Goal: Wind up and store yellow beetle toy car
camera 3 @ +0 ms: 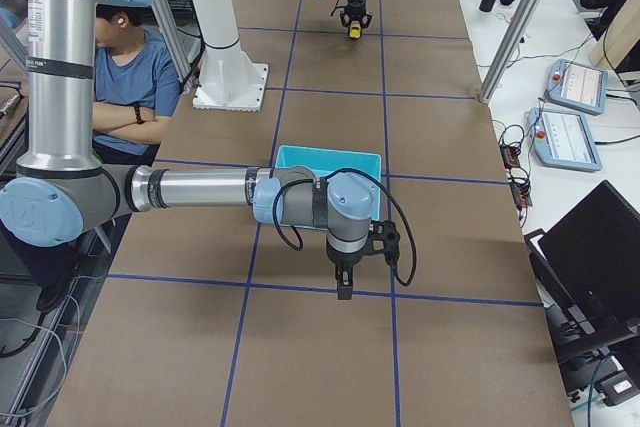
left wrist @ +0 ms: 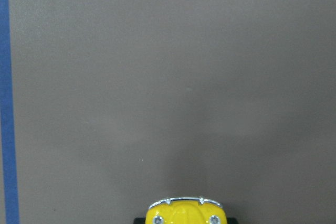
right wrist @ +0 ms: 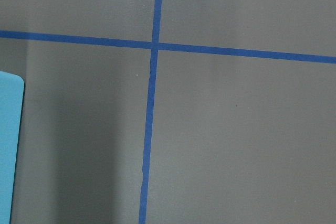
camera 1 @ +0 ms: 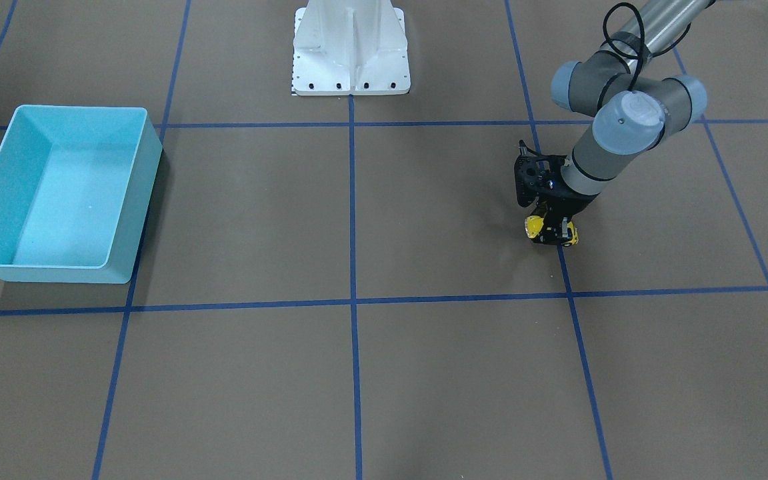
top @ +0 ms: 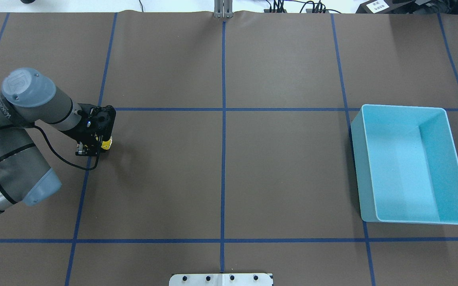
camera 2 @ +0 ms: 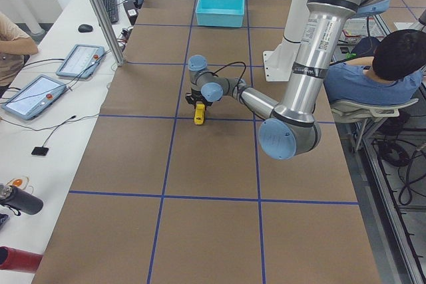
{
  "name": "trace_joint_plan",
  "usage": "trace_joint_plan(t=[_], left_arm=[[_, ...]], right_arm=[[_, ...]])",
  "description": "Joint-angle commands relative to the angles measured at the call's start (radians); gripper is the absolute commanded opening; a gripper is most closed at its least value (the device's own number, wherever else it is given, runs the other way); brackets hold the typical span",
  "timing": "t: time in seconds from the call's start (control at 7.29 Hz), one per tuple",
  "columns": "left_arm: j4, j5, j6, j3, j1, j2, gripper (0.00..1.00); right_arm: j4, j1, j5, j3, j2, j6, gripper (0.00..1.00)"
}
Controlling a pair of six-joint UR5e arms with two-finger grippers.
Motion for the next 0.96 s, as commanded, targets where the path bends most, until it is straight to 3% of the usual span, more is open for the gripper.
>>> trace_joint_plan(t=[0.0, 0.82], left_arm=[[-0.024, 0.000, 0.002, 0.015, -0.002, 0.008, 0.00], [-0.099, -0.022, 0.006, 0.018, -0.021, 0.060, 0.00]], right_arm=[[0.000, 0.000, 0.000, 0.000, 0.000, 0.000, 1.00], [0.000, -0.002, 0.000, 0.000, 0.000, 0.000, 1.00]])
